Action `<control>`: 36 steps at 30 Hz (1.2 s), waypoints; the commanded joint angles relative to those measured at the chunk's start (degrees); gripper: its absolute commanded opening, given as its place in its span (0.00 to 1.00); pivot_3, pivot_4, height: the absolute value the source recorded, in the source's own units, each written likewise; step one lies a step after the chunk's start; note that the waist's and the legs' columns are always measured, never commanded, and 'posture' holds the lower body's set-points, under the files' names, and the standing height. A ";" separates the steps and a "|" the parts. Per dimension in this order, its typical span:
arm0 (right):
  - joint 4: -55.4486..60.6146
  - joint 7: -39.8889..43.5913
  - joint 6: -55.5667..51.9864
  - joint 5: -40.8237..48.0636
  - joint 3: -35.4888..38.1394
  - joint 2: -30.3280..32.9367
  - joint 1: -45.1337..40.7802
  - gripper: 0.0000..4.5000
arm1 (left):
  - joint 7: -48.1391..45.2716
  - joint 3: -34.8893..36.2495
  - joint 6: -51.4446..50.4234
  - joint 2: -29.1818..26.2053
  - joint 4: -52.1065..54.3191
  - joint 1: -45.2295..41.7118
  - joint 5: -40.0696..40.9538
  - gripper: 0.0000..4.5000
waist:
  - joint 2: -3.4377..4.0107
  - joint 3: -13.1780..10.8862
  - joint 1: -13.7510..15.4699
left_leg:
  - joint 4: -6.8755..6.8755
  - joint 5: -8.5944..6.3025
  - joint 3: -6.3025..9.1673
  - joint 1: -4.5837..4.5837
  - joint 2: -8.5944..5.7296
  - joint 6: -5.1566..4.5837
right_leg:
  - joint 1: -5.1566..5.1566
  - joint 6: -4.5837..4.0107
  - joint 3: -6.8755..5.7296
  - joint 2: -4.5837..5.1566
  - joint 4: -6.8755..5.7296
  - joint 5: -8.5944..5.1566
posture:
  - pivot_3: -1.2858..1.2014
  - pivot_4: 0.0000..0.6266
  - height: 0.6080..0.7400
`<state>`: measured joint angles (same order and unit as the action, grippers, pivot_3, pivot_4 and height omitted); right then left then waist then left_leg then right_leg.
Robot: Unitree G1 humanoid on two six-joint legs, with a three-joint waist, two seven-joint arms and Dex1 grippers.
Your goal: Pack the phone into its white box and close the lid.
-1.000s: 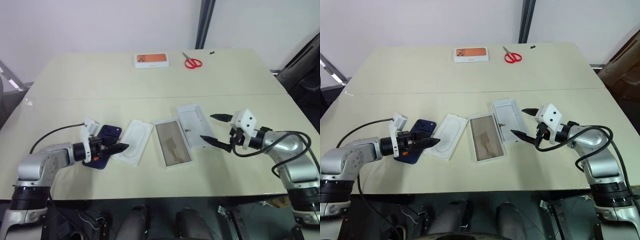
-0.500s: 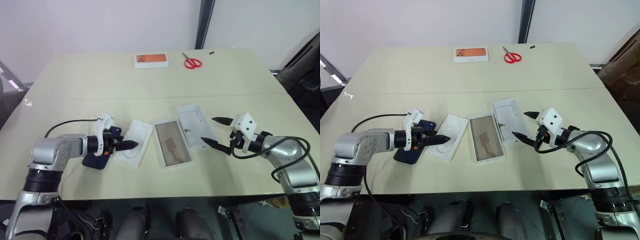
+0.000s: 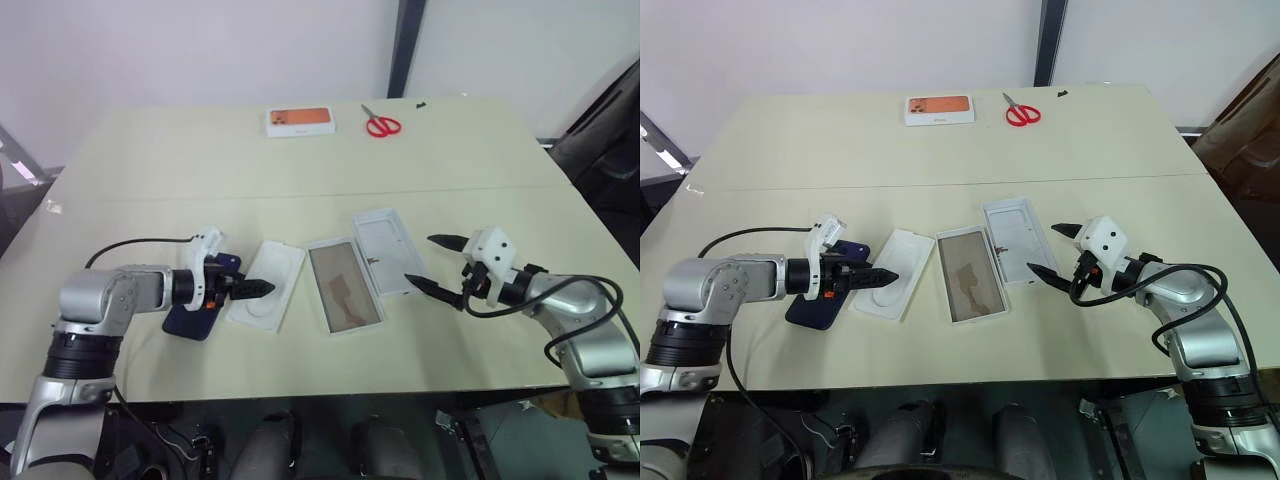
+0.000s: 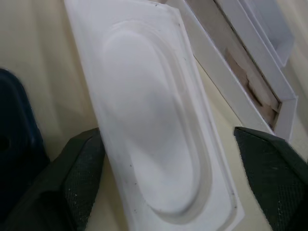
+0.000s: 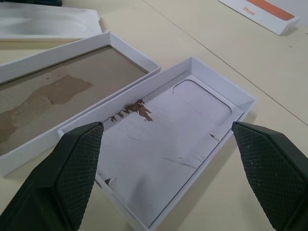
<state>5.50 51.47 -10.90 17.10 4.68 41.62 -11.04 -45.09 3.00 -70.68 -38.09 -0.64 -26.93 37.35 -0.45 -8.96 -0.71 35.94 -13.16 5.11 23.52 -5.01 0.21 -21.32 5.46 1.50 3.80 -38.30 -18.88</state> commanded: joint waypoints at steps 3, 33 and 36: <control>1.79 -0.07 0.93 0.16 0.96 0.16 -0.96 1.00 | 1.48 1.71 -1.96 -0.22 -1.10 1.32 0.29 0.60 | -0.01 0.00 0.07 | 0.01 0.00 0.00 0.00 0.00 0.00 | 0.00 0.00 0.00 0.00 0.00 0.00 | 0.52 0.24 0.95; 3.89 0.33 -3.02 3.69 0.99 -1.15 -1.60 1.00 | 4.91 6.91 -3.10 1.44 -3.29 2.46 1.82 0.04 | -0.01 -0.01 0.10 | 0.01 0.00 0.00 0.00 0.00 0.01 | 0.00 0.00 0.01 0.00 0.01 0.00 | 0.52 0.24 0.95; 5.24 0.91 -4.08 3.92 0.42 -0.85 -1.27 1.00 | 4.75 9.95 -4.81 2.16 -4.61 1.13 4.11 0.04 | -0.03 -0.02 0.10 | 0.02 0.00 0.00 0.00 0.00 0.01 | 0.00 0.00 0.00 0.00 0.00 0.00 | 0.52 0.24 0.95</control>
<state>7.84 52.04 -14.64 19.78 4.65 40.60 -11.81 -40.96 10.07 -74.56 -35.67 -4.87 -24.68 40.29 -0.48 -8.98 -0.61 35.96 -13.16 5.12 23.53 -5.01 0.21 -21.32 5.46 1.50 3.81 -38.30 -18.88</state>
